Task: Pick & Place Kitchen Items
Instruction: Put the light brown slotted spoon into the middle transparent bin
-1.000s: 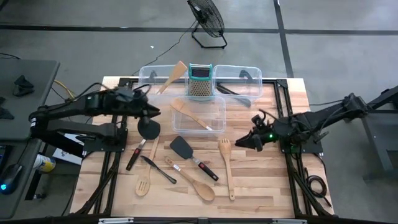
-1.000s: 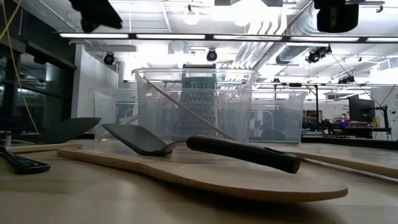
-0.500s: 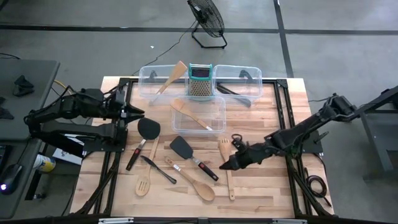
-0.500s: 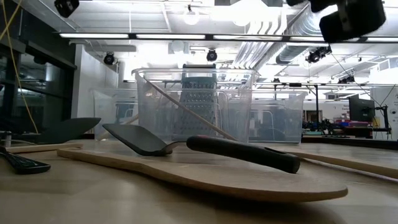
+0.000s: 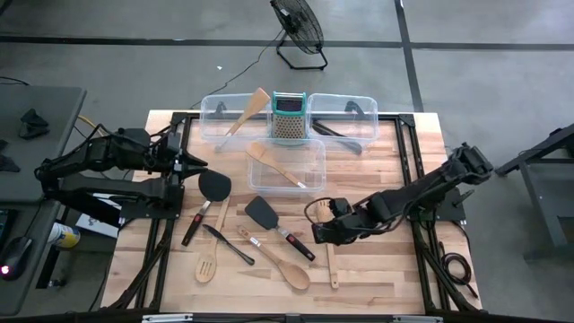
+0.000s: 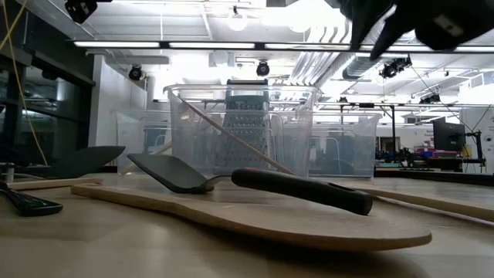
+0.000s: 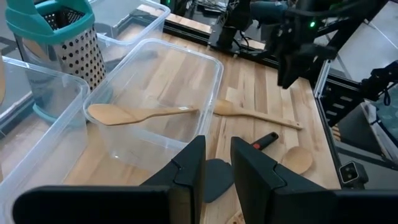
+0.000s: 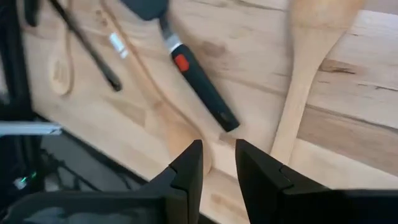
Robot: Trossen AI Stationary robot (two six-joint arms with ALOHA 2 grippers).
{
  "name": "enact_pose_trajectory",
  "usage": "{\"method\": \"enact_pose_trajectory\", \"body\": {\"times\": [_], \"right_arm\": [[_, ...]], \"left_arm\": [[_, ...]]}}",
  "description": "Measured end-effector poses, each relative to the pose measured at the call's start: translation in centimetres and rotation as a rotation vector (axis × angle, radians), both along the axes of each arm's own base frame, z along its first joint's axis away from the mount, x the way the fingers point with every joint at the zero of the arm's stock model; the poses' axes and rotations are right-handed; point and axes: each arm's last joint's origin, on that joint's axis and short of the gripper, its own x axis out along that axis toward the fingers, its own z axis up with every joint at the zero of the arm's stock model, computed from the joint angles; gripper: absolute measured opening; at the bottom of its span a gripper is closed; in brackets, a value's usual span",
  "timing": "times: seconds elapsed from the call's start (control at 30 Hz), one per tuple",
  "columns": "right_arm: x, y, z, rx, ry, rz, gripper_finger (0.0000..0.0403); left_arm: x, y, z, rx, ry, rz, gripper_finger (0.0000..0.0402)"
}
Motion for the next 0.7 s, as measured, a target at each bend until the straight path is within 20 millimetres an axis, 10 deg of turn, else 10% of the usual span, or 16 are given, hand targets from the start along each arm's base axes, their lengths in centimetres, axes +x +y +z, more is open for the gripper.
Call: {"method": "enact_pose_trajectory", "body": {"times": [0.27, 0.7], "right_arm": [[1.2, 0.3, -2.9, -0.023, 0.106, -0.001, 0.0088], [0.6, -1.1, -4.3, -0.102, 0.27, -0.041, 0.0224]], "left_arm": [[0.0, -0.1, 0.0, -0.008, -0.001, -0.033, 0.0074], [0.0, -0.1, 0.0, -0.02, -0.002, -0.044, 0.0074]]}}
